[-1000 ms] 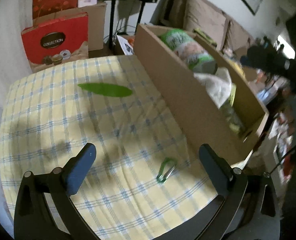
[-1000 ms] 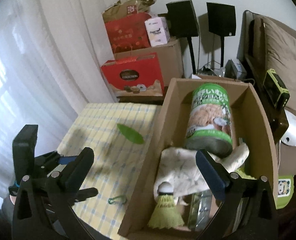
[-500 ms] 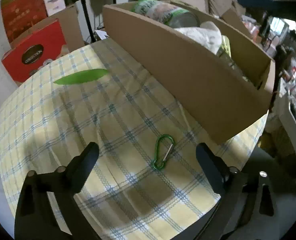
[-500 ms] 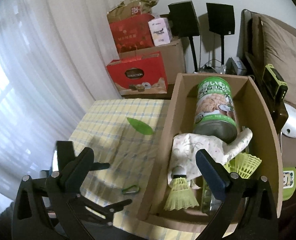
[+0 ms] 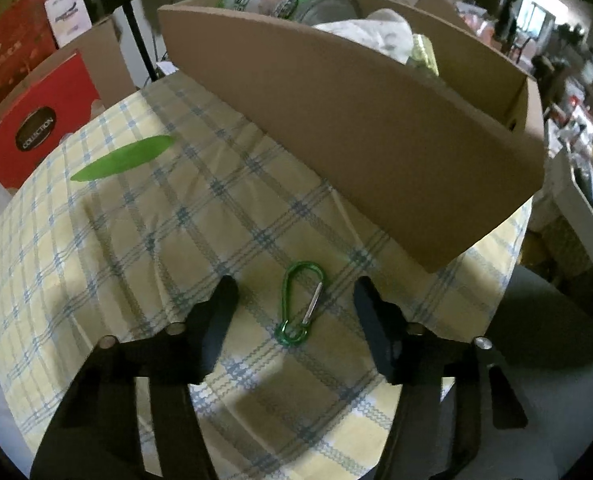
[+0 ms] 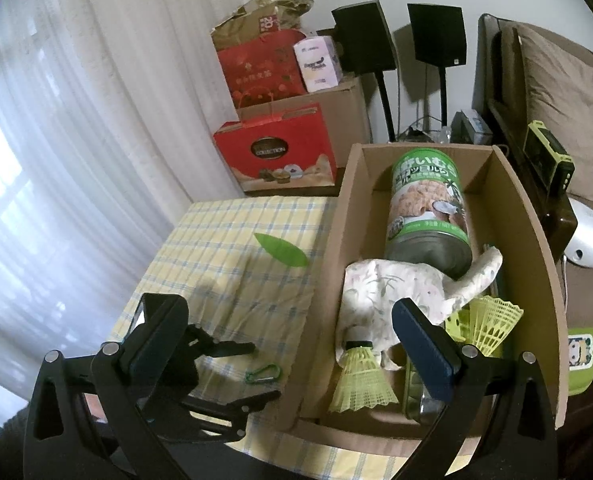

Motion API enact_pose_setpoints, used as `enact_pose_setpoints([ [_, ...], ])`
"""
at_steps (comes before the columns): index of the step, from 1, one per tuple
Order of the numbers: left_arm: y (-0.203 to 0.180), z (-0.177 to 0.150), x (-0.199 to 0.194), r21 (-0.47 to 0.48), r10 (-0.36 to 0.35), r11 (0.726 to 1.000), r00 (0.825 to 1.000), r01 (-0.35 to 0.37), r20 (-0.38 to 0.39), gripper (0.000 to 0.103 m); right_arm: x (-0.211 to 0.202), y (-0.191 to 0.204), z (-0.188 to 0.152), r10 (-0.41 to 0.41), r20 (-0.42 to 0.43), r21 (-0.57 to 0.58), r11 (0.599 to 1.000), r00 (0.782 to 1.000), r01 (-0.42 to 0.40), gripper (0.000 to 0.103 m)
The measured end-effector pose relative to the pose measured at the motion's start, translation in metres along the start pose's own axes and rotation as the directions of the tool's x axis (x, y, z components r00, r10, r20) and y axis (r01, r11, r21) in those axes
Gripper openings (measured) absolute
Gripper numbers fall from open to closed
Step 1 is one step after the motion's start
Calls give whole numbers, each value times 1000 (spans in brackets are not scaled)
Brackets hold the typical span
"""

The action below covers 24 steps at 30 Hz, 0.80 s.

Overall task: Organize objects
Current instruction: 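Reach the left tool to the green carabiner on the table and close on it, then hold the carabiner in the left tool while the right tool closes on the green leaf-shaped piece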

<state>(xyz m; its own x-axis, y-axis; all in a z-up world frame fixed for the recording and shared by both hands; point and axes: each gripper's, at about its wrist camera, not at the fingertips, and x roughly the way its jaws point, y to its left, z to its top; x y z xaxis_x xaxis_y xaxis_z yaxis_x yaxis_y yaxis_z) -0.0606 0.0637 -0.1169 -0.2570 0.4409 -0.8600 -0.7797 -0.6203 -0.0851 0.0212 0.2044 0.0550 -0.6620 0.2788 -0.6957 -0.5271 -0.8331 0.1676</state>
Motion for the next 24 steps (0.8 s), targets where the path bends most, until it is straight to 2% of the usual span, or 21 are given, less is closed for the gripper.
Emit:
enact_pose_setpoints([
  [3, 0, 0, -1, 3, 0, 1000, 1000, 0, 20, 33, 2, -2, -1, -6, -4, 8, 1000, 1000, 6, 103],
  [4, 1, -1, -1, 1, -2, 1000, 1000, 1, 26, 20, 2, -3, -1, -7, -4, 10, 1000, 1000, 8, 103],
  [7, 6, -2, -2, -14, -14, 1000, 1000, 15, 21, 20, 2, -5, -1, -9, -2, 18, 1000, 1000, 9, 103],
  [11, 9, -6, -4, -12, 8, 1000, 1000, -8, 26, 20, 2, -4, -1, -11, -3, 12, 1000, 1000, 11, 103],
  [24, 63, -16, -47, -205, 17, 979, 992, 9, 124, 20, 26, 25, 20, -21, -25, -84, 996, 999, 19, 103],
])
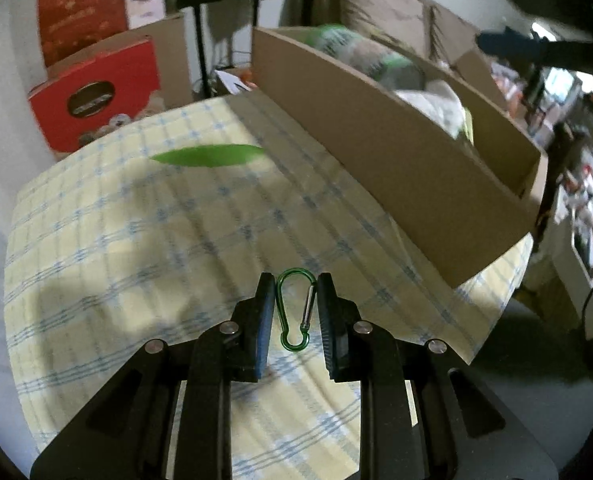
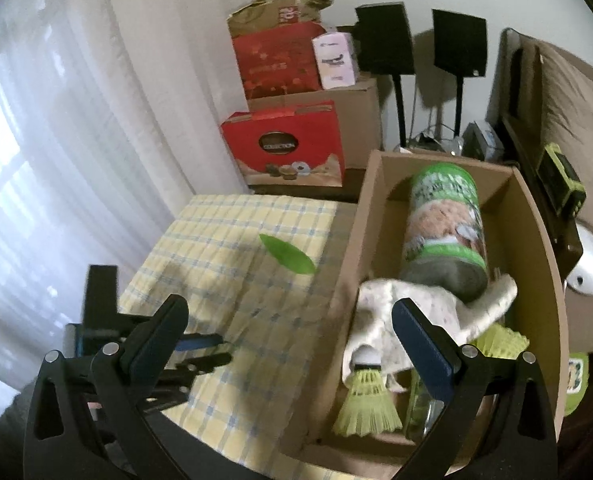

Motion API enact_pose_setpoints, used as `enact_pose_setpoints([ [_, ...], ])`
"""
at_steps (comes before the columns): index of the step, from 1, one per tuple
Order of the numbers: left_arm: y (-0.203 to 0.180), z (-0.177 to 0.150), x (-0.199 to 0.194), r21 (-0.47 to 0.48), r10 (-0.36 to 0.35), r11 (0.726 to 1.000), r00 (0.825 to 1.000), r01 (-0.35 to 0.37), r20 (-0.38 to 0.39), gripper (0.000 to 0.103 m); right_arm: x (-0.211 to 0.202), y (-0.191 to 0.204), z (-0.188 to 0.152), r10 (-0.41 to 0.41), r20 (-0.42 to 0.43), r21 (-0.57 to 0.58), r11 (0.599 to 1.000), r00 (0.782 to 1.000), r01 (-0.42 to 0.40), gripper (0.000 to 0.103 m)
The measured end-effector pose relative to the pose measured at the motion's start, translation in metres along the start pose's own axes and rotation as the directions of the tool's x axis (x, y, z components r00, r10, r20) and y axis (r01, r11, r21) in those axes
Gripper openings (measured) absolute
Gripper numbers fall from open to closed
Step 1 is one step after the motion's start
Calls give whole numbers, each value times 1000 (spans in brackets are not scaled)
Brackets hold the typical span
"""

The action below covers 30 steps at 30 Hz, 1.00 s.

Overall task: Organize objects
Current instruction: 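Hold the carabiner in the left tool while the right tool closes on the green leaf-shaped piece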

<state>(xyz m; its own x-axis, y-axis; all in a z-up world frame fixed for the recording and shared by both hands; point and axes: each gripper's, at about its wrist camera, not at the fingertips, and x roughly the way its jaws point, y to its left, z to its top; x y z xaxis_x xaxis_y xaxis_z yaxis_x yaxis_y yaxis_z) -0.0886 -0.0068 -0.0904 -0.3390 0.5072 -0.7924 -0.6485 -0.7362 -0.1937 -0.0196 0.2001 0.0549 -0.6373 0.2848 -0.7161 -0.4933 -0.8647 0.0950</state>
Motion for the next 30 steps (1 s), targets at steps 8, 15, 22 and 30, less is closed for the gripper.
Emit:
enact_pose_setpoints([
  [8, 31, 0, -24, -136, -30, 990, 998, 38, 58, 20, 29, 17, 25, 26, -54, -36, 999, 998, -28, 101],
  [15, 48, -3, -34, -198, -10, 980, 997, 25, 75, 20, 85, 26, 49, 4, -156, -68, 998, 988, -15, 92],
  [22, 63, -8, -38, -245, -9, 969, 996, 31, 90, 20, 159, 34, 59, -62, -282, -111, 993, 957, 32, 80],
  [30, 75, -12, -37, -274, -10, 961, 996, 34, 91, 20, 219, 34, 62, -84, -377, -108, 993, 922, 46, 77],
])
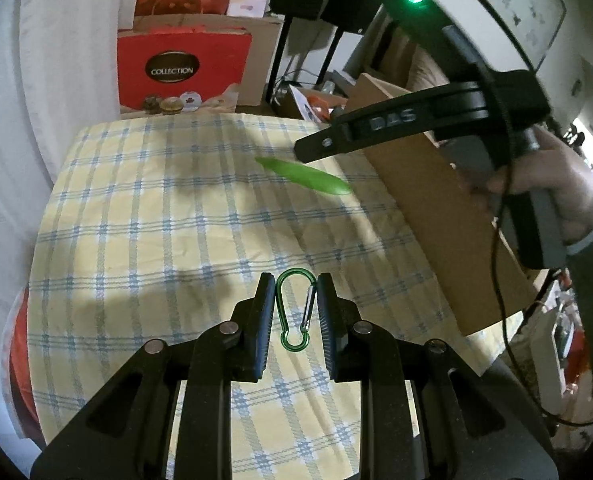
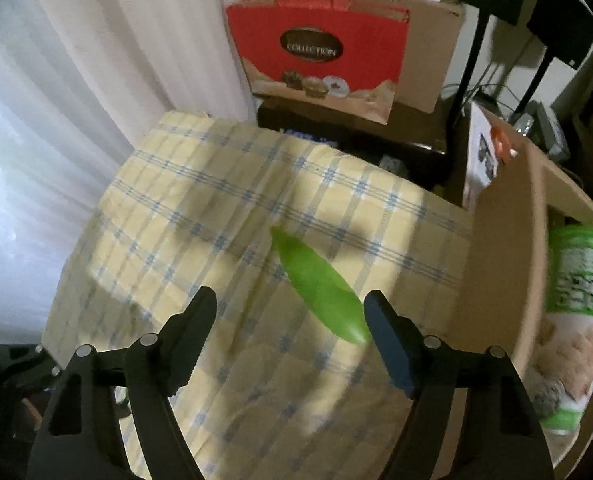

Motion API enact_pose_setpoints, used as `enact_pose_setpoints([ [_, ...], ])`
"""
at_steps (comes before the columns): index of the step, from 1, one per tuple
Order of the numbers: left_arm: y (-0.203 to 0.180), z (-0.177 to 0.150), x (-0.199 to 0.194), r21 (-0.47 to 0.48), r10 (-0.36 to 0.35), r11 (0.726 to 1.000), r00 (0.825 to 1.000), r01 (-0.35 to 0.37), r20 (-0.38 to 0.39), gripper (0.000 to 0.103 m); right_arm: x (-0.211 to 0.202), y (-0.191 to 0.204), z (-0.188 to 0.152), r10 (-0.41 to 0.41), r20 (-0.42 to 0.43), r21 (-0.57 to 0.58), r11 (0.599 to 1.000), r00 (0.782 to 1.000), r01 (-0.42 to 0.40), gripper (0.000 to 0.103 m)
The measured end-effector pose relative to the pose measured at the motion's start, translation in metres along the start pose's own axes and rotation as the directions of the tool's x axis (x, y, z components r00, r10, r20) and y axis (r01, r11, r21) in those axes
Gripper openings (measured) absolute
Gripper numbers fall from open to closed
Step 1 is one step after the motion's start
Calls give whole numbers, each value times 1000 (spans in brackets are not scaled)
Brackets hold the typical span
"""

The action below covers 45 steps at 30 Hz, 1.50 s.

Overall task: Organize objects
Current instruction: 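Hold the carabiner in the left tool while the right tool closes on the green leaf-shaped piece, then lift the green leaf-shaped piece off the table with the right tool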

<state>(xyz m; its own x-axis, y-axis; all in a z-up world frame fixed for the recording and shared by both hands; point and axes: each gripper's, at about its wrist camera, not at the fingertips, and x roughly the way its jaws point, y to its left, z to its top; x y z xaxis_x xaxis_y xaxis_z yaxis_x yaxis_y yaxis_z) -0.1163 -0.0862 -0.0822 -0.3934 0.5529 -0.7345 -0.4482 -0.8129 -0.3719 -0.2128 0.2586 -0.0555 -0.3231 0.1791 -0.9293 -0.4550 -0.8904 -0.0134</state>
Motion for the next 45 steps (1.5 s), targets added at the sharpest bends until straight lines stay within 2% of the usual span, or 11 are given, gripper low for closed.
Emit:
enact_pose_setpoints([
  [7, 6, 2, 7, -4, 10, 1000, 1000, -10, -8, 20, 26, -1, 11, -45, -45, 2, 999, 998, 45, 77],
  [13, 10, 5, 9, -15, 0, 1000, 1000, 0, -5, 20, 35, -9, 13, -69, -76, 5, 998, 995, 69, 72],
  [20, 11, 7, 13, -20, -1, 1000, 1000, 1, -12, 20, 44, -8, 9, -99, -91, -15, 995, 991, 98, 71],
  [25, 17, 11, 13, -49, 10, 999, 1000, -11, -8, 20, 50, -6, 5, -117, -106, -31, 993, 987, 114, 58],
  [30, 22, 13, 12, -64, 6, 998, 1000, -7, -3, 20, 52, -8, 5, -105, -114, -5, 994, 988, 105, 58],
  [32, 21, 13, 12, -64, 3, 998, 1000, -3, -2, 20, 51, -9, 7, -98, -110, 0, 995, 989, 98, 46],
  [34, 21, 12, 11, -64, 2, 998, 1000, -2, -2, 20, 48, -9, 8, -88, -101, 13, 996, 991, 90, 20],
  [35, 21, 12, 11, -64, -1, 998, 1000, 1, -2, 20, 46, -10, 7, -76, -102, 22, 997, 992, 79, 12],
  [43, 21, 12, 8, -67, -16, 998, 1000, 16, 0, 20, 39, -10, 5, -32, -106, 50, 998, 994, 37, 14],
  [44, 21, 11, 8, -67, -18, 998, 1000, 18, 0, 20, 34, -12, 8, -48, -79, 66, 996, 996, 53, 20],
  [45, 21, 11, 8, -69, -20, 997, 1000, 20, 0, 20, 32, -14, 10, -59, -62, 78, 995, 996, 64, 43],
])
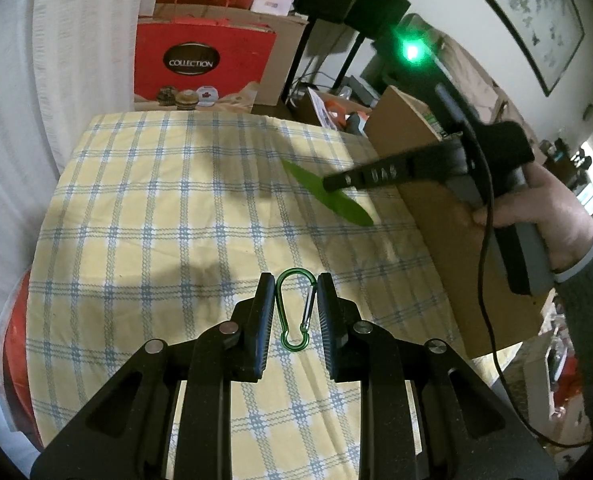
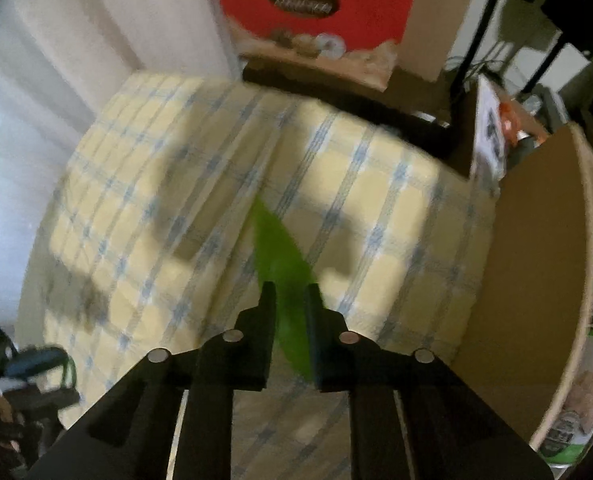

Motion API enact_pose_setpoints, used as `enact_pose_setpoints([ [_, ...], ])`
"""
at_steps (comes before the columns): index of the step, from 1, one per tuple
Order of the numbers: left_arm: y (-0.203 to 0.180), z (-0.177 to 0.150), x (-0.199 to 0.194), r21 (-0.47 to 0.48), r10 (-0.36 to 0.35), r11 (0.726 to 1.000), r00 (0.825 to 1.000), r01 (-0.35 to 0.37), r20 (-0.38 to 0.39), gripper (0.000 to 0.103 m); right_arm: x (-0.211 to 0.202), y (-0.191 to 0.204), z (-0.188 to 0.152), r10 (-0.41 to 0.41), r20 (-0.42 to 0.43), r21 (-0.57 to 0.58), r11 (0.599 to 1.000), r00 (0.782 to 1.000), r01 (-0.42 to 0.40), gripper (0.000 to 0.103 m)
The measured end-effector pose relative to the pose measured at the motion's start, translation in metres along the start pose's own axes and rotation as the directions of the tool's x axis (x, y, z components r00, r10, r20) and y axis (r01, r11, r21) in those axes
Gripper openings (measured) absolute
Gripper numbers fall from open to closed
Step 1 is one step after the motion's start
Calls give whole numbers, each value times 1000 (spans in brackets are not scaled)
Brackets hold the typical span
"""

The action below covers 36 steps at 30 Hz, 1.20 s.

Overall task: Organize objects
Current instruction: 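Lift the green leaf-shaped piece off the table with the right tool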

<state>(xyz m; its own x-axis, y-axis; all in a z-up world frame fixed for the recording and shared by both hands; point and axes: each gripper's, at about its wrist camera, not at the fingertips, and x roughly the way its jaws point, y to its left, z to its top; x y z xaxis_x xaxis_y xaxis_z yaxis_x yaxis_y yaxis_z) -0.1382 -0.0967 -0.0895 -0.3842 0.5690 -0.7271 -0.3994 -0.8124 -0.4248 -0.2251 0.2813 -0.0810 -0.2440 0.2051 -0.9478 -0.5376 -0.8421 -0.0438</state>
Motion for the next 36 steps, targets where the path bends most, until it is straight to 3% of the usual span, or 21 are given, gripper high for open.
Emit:
enact_pose_setpoints([
  [1, 0, 0, 0, -1, -2, 1000, 1000, 2, 0, 20, -2, -2, 2, -14, 12, 9, 1000, 1000, 14, 63],
  [2, 0, 0, 0, -3, -4, 1000, 1000, 4, 0, 20, -1, -1, 3, -23, 7, 8, 1000, 1000, 22, 64],
  [4, 1, 0, 0, -3, -10, 1000, 1000, 10, 0, 20, 5, 0, 2, -41, -35, -7, 999, 999, 41, 57],
  [8, 2, 1, 1, -10, -16, 1000, 1000, 16, -1, 20, 18, 3, -8, -52, -97, -29, 998, 994, 49, 54],
  [12, 2, 0, 2, -22, -30, 999, 1000, 30, -2, 20, 14, 6, -17, -50, -74, -45, 998, 996, 47, 51],
  [14, 3, 0, 2, -22, -34, 999, 999, 34, -4, 20, 11, 11, -22, -40, -72, -65, 997, 997, 35, 42],
  [15, 3, -1, 3, -24, -35, 999, 999, 35, -5, 20, 10, 13, -24, -35, -71, -73, 997, 997, 30, 32],
  [16, 4, 0, 3, -26, -37, 999, 999, 37, -7, 20, 8, 15, -26, -33, -74, -80, 996, 997, 27, 30],
  [24, 4, -2, 2, -42, -67, 997, 998, 66, -11, 20, 3, 30, -46, 29, -57, -75, 997, 998, -33, 30],
  [28, 4, -1, 0, -52, -75, 996, 997, 75, -7, 20, -7, 27, -52, 108, -35, -27, 994, 993, -109, 30],
  [34, 3, 3, -4, -54, -64, 997, 998, 64, -1, 20, -36, 27, -56, 118, 23, -26, 993, 993, -117, 29],
  [36, 1, 5, -6, -55, -58, 997, 998, 58, 3, 20, -43, 25, -56, 120, 38, -27, 993, 992, -119, 7],
])
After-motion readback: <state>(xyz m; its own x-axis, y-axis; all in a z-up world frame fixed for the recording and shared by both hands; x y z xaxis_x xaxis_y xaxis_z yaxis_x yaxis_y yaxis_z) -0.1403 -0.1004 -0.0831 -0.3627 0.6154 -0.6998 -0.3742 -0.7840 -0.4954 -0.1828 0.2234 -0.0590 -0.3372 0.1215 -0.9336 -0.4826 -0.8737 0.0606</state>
